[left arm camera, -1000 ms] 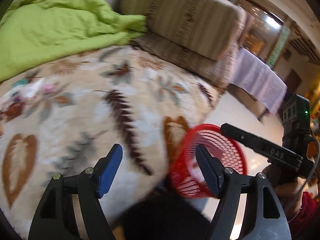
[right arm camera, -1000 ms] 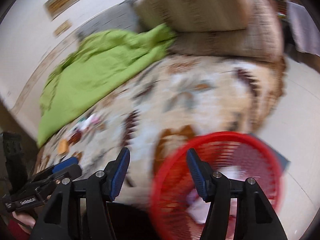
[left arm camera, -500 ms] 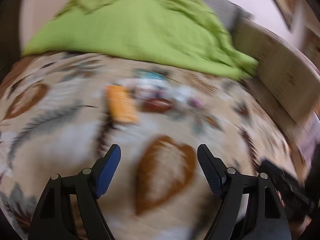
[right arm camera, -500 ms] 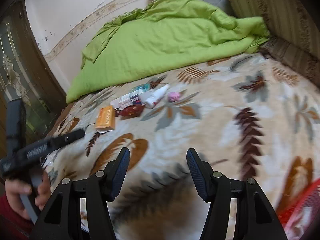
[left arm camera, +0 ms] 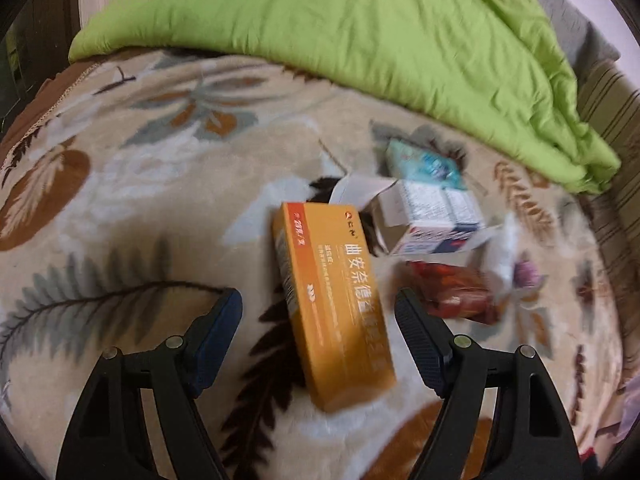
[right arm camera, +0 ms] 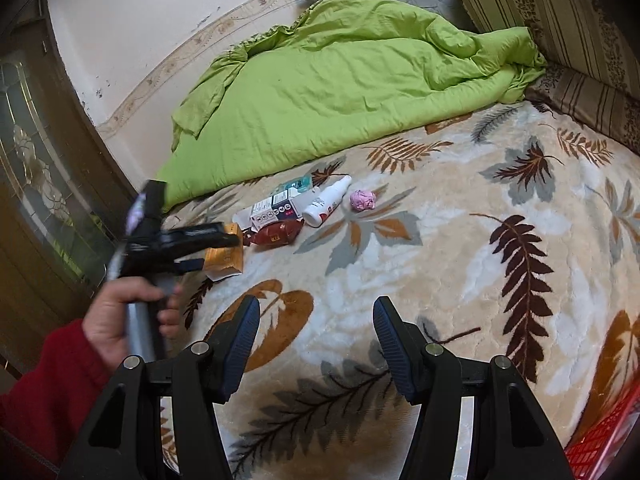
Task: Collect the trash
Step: 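Grasp the orange medicine box with the left gripper while the right grasps the red wrapper, then lift the orange box and red wrapper off the bed with both grippers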
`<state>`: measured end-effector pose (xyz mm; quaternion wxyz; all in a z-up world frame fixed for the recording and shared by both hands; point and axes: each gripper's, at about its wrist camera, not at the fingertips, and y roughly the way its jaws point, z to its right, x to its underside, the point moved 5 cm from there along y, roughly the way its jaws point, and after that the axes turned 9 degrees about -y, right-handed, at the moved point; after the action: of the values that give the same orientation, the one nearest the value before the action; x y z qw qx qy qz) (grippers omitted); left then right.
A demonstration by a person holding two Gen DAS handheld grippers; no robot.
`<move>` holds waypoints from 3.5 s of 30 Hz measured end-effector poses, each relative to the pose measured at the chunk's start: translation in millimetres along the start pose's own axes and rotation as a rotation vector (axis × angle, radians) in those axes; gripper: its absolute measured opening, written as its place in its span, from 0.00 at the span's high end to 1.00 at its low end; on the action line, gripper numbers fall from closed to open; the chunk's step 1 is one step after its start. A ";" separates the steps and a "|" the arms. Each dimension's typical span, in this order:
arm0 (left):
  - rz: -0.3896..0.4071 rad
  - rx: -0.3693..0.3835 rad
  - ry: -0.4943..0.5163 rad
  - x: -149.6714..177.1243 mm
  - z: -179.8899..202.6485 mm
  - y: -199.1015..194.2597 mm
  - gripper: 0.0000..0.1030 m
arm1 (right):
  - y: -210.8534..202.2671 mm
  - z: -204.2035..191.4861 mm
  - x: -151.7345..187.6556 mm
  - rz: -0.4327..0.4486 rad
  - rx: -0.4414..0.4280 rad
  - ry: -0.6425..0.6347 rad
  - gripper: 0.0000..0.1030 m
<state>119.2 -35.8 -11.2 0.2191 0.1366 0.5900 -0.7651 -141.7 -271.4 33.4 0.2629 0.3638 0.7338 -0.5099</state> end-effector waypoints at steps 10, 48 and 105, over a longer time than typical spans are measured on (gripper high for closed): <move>0.130 0.033 0.035 27.0 -21.5 -35.0 0.54 | 42.2 -12.0 -7.0 -0.105 -0.104 0.006 0.38; 0.267 0.144 0.211 113.3 -10.9 -106.1 0.54 | 67.5 -38.8 -15.6 -0.040 -0.129 -0.016 0.73; 0.256 0.089 0.236 151.3 -20.7 -109.4 0.54 | 47.5 -31.1 1.2 -0.030 -0.082 -0.070 0.73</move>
<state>-67.3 -19.4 4.8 0.2378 0.3090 0.5550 -0.7348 -104.8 -231.6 16.6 0.2954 0.3239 0.7498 -0.4957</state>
